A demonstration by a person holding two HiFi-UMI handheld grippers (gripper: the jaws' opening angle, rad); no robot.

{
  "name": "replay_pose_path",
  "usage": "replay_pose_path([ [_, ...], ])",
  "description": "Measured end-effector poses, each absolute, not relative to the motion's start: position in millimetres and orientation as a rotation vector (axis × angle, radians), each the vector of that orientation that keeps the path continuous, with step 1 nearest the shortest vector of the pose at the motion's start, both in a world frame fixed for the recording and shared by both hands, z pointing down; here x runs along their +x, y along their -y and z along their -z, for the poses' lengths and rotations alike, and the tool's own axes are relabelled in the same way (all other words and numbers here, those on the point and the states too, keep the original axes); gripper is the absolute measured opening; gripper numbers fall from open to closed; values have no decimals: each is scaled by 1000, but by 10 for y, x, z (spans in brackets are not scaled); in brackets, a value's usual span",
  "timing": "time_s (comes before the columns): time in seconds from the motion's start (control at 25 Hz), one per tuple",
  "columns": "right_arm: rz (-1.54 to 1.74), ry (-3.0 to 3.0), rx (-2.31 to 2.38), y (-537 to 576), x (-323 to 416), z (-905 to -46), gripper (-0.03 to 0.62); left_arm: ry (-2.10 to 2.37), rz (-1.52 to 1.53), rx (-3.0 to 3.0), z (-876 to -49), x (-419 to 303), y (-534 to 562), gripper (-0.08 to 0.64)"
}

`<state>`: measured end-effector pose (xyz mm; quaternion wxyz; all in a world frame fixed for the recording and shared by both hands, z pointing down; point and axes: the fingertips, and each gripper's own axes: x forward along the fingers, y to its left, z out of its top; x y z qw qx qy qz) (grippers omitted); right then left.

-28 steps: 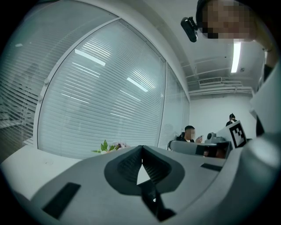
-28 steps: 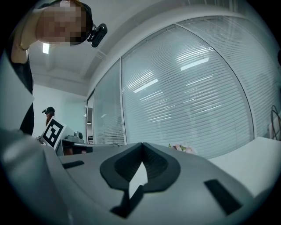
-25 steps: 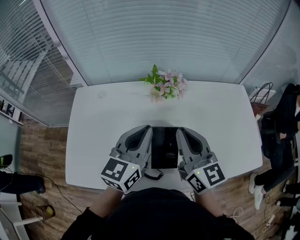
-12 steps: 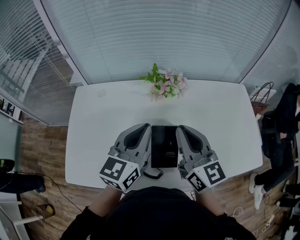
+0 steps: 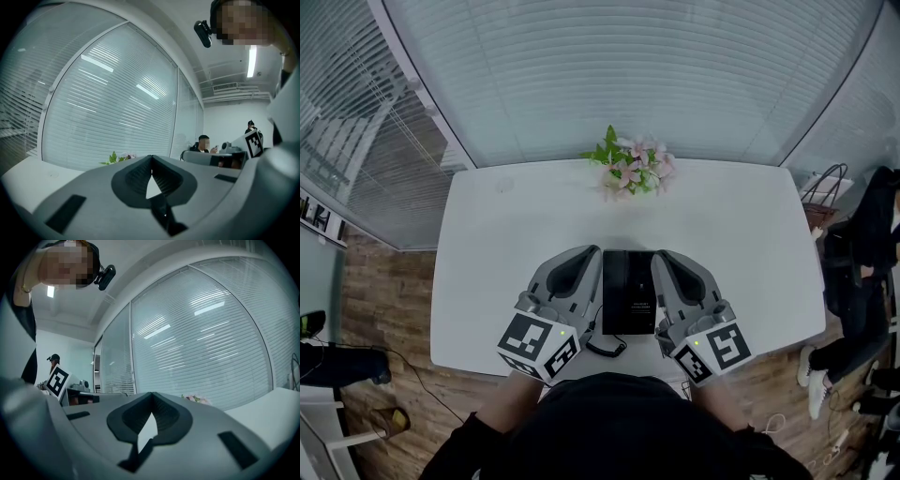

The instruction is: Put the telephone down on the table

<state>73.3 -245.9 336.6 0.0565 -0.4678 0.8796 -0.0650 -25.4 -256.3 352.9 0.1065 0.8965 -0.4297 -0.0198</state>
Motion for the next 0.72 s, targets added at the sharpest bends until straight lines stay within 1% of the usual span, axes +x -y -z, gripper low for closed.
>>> replay_pose_path([
  [0.72, 203, -2665, -1431, 2442, 745, -3399, 5, 1268, 67, 2643, -3511, -248, 2553, 12],
])
